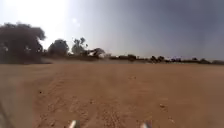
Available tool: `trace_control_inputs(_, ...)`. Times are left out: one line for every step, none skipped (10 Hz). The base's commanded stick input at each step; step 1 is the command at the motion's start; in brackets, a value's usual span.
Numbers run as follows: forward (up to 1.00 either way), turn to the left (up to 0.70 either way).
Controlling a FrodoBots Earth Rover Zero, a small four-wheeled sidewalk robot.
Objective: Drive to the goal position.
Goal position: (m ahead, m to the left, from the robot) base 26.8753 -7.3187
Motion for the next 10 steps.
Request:
trace_control_inputs(0.70,0.00)
trace_control_inputs(0.70,0.00)
trace_control_inputs(0.70,0.00)
trace_control_inputs(0.70,0.00)
trace_control_inputs(0.70,0.00)
trace_control_inputs(0.70,0.00)
trace_control_inputs(0.70,-0.35)
trace_control_inputs(0.70,-0.35)
trace_control_inputs(0.70,0.00)
trace_control_inputs(0.70,0.00)
